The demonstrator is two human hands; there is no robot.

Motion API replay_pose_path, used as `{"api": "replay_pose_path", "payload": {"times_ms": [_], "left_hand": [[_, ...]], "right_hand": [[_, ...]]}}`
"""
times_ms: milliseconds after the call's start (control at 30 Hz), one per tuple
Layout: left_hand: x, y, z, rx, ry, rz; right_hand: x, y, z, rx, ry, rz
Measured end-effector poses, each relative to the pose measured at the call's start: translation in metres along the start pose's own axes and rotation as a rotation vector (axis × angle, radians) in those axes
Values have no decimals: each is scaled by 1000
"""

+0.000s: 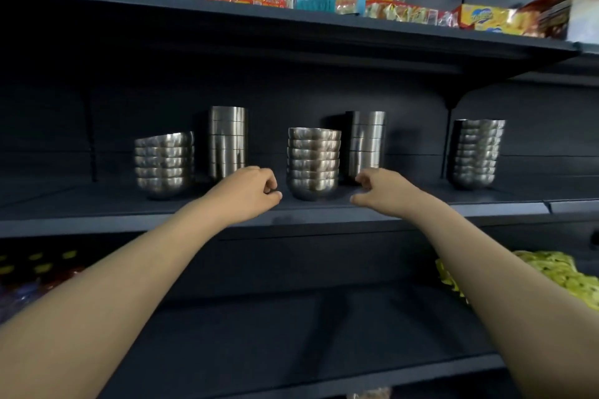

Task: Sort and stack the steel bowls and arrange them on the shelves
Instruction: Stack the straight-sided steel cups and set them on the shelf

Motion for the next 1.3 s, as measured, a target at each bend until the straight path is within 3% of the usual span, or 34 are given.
{"api": "replay_pose_path", "payload": {"times_ms": [167,333,633,700,967,1200,1300], "left_hand": [[-8,-1,-22,37,2,55],[-35,-7,-50,68,24,112],[-95,-37,-85,180,166,294],[-103,-45,-93,283,211,350],[-127,-51,-121,1140,585,618],[-152,-40,-134,1316,708,676],[-156,-37,-137,1261,770,705]], "right_hand": [[-7,30,-19,-57,-16,-59],[-39,58,-35,-264,-21,-91],[-142,77,-62,-565,-138,6],[-157,77,-70,-705,-178,-13],[-186,60,-99,-1281,-404,-244],[-200,34,-117,-1429,-336,-337],[-202,26,-122,-1480,-323,-367]]}}
Point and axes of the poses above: each hand's wrist, its own x-axis away from the middle knuckle, its own z-axis out of the back of the hand, y = z × x, the point moved 5 cm from there along -x, towards the middle knuckle, and after that the axes turned 9 degrees about -z, right-handed, at the moved point
